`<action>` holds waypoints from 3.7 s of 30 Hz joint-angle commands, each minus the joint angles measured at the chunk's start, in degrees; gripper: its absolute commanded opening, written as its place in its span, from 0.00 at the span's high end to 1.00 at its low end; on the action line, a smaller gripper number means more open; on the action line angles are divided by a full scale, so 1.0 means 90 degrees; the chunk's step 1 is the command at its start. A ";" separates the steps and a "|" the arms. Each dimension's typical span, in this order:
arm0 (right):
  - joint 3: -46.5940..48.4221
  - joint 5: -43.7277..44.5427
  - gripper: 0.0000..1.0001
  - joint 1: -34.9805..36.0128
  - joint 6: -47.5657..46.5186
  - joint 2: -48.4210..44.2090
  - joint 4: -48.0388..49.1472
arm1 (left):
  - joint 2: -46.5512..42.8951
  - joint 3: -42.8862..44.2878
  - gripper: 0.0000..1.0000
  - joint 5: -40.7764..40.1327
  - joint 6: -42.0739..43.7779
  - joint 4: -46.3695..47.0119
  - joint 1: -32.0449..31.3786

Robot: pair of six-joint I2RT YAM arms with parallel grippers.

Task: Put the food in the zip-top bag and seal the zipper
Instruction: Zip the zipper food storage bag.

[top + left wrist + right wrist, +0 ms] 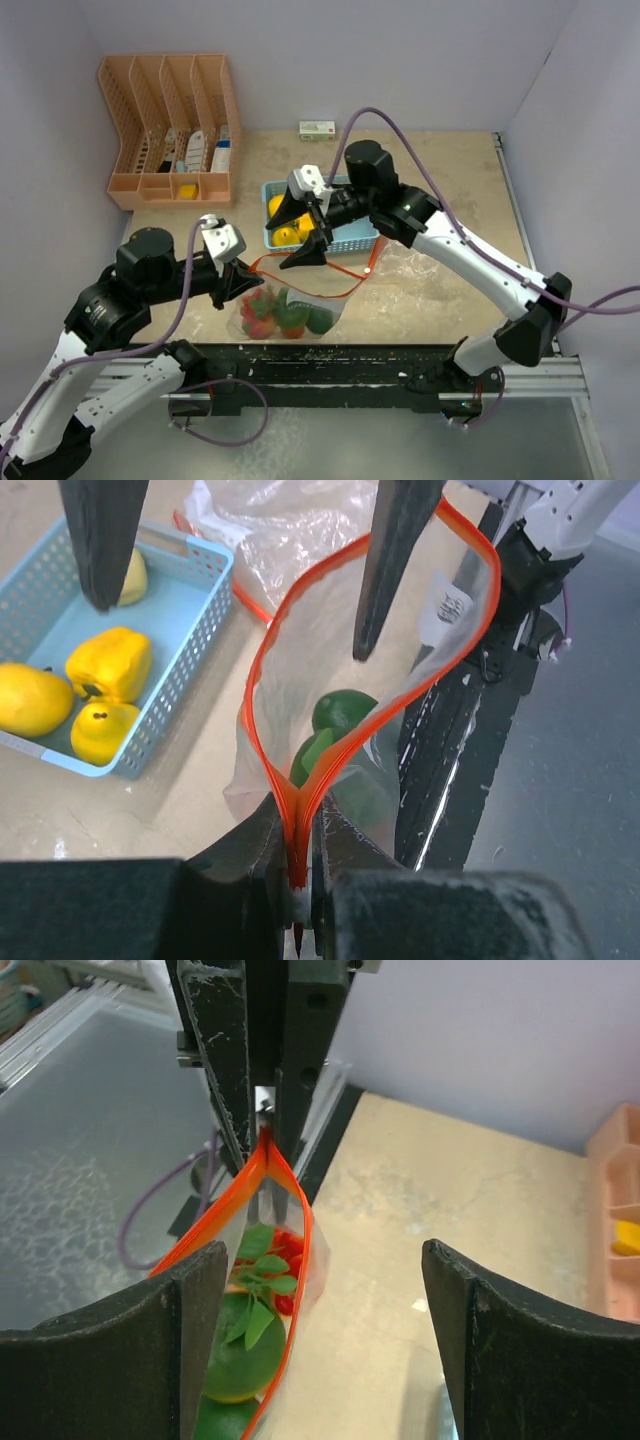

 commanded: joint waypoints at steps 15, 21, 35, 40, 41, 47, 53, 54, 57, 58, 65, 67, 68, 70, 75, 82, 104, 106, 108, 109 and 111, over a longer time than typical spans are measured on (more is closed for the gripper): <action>0.0112 0.1021 0.21 0.1213 0.0730 0.0214 -0.0452 | 0.0307 0.0292 1.00 -0.0300 0.0198 -0.0016 0.0011; 0.0197 0.2356 0.39 0.1357 0.0876 0.0268 -0.0362 | 0.0325 0.0300 1.00 -0.0238 0.0168 0.0062 0.0014; -0.0294 0.3319 0.60 0.1357 0.0513 -0.0067 -0.1421 | 0.0182 0.0510 1.00 -0.0177 0.0388 -0.0141 0.0009; -0.0044 0.3726 1.00 0.1325 0.0695 0.0106 -0.1433 | 0.0149 0.0484 1.00 -0.0029 0.0518 -0.0075 0.0009; -0.0004 0.3786 1.00 0.1286 0.0749 0.0099 -0.1408 | 0.0134 0.0465 1.00 -0.0109 0.0550 -0.0092 0.0009; -0.0141 0.2965 1.00 0.0589 0.1287 -0.0399 -0.0903 | -0.0193 0.0247 0.56 -0.0515 0.0665 -0.0071 0.0009; -0.0410 0.1931 1.00 0.0234 0.1991 -0.0849 -0.0301 | -0.0655 -0.0129 0.01 -0.0674 0.0793 0.0528 0.0009; -0.0459 0.1802 1.00 0.0234 0.2094 -0.0882 -0.0149 | -0.0682 -0.0198 0.01 -0.0748 0.0779 0.0684 0.0009; -0.0640 0.1511 1.00 0.0234 0.2353 -0.1018 0.0231 | -0.0651 -0.0367 0.01 -0.0968 0.0720 0.1222 0.0009; -0.0696 0.1444 1.00 0.0234 0.2410 -0.1062 0.0320 | -0.0639 -0.0422 0.01 -0.0953 0.0720 0.1430 0.0014; -0.0757 0.1326 1.00 0.0235 0.2610 -0.1072 0.0461 | -0.0340 -0.0495 0.08 -0.0830 0.0897 0.2499 0.0017; -0.0754 0.1331 1.00 0.0234 0.2658 -0.1041 0.0462 | -0.0309 -0.0486 0.10 -0.0764 0.0911 0.2699 0.0013; -0.0758 0.1324 1.00 0.0234 0.2669 -0.1030 0.0462 | -0.0305 -0.0493 0.11 -0.0713 0.0898 0.2784 0.0014; -0.0794 0.1277 1.00 0.0234 0.2686 -0.1037 0.0467 | -0.0288 -0.0505 0.17 -0.0593 0.0899 0.2937 0.0009; -0.0842 0.1299 1.00 0.0239 0.2756 -0.1049 0.0497 | -0.0257 -0.0471 0.31 -0.0501 0.0733 0.3083 0.0015; -0.0803 0.1293 1.00 0.0233 0.2755 -0.1032 0.0458 | -0.0370 -0.0589 0.37 -0.0552 0.0630 0.3282 0.0014; -0.0893 0.1442 1.00 0.0234 0.2678 -0.1019 0.0279 | 0.0106 -0.0247 1.00 0.0022 0.0642 0.3309 0.0009; -0.0854 0.1694 1.00 0.0230 0.2560 -0.1064 0.0156 | 0.0191 -0.0035 1.00 0.0066 0.0745 0.2945 0.0009; -0.0788 0.2087 0.82 0.0226 0.2360 -0.1176 -0.0026 | 0.0289 0.0164 1.00 0.0086 0.0809 0.2588 0.0010; -0.0747 0.2249 0.76 0.0224 0.2242 -0.1252 -0.0122 | 0.0329 0.0239 1.00 0.0077 0.0817 0.2449 0.0009; -0.0667 0.2408 0.67 0.0233 0.1980 -0.1488 -0.0194 | 0.0383 0.0334 1.00 0.0050 0.0794 0.2225 0.0009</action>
